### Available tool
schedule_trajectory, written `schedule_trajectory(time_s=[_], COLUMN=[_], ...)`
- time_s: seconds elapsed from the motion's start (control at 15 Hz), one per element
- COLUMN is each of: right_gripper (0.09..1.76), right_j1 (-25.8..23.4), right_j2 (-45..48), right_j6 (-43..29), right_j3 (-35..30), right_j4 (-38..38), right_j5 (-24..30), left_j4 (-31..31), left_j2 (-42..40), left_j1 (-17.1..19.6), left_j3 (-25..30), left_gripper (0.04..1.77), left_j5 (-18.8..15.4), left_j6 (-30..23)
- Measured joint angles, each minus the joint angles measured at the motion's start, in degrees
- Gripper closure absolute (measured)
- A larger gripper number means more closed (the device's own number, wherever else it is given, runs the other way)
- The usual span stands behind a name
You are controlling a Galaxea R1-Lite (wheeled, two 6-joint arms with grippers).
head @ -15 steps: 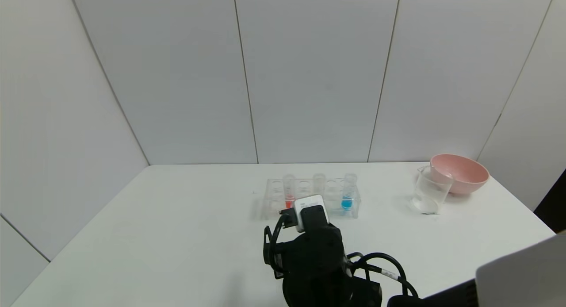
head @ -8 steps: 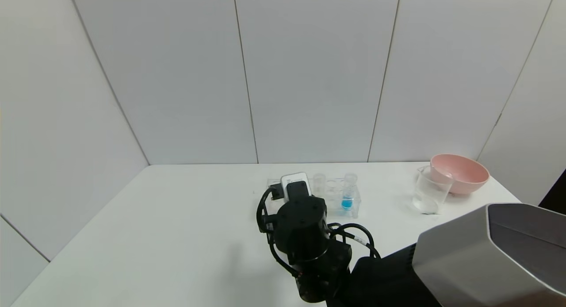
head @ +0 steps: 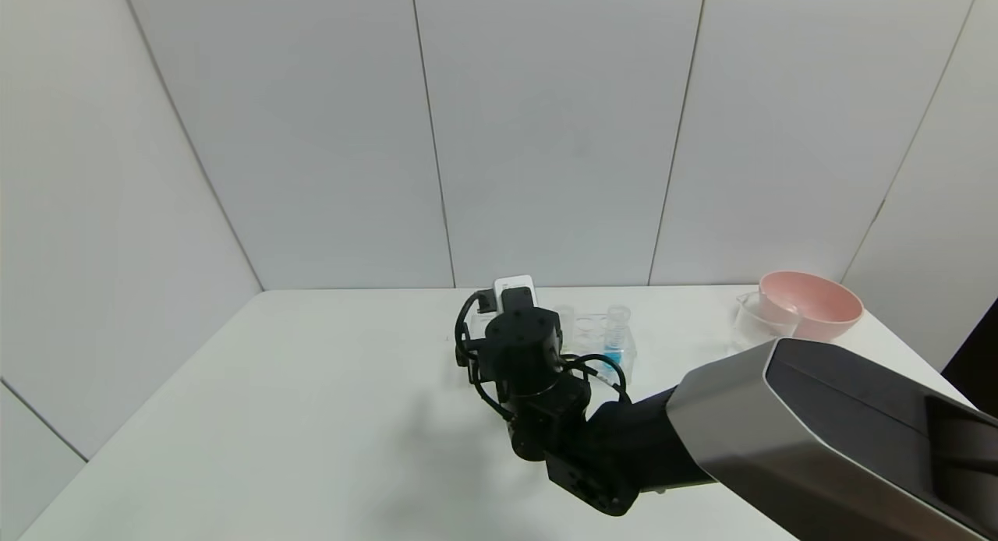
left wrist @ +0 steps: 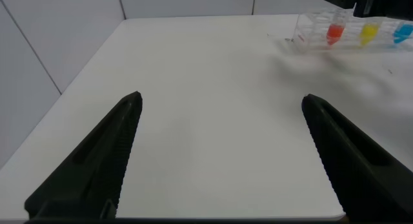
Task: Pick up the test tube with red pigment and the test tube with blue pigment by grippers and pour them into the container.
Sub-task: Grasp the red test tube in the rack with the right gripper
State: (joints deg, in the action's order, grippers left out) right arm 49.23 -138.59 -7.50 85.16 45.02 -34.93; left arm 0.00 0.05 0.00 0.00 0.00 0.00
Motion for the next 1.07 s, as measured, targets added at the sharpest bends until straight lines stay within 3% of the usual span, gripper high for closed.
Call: schedule_trajectory(time_s=[0.53, 0.87, 0.93, 1.07], right_gripper=[0.14, 0.14, 0.22, 0.56], right_j1=[-2.43, -3.28, -3.36, -3.43], right_j2=[-5.32, -6.86, -6.94, -6.94], right_j6=[0.04, 0.04, 0.06, 0.06], right_j3=[9.57, 11.63, 11.69, 11.73], right_j4=[-4.66, -5.39, -5.28, -4.90], right_j5=[1.05, 1.91, 1.89, 1.80], left_j4=[0.00, 0.00, 0.00, 0.00], left_j2=[0.00, 0.00, 0.00, 0.00], left_j1=[0.00, 0.00, 0.00, 0.00], left_j3=[0.00, 0.00, 0.00, 0.00], left_gripper=[0.05, 0.05, 0.05, 0.05], left_j5=[0.00, 0.00, 0.00, 0.00], left_j6=[0.00, 0.00, 0.00, 0.00])
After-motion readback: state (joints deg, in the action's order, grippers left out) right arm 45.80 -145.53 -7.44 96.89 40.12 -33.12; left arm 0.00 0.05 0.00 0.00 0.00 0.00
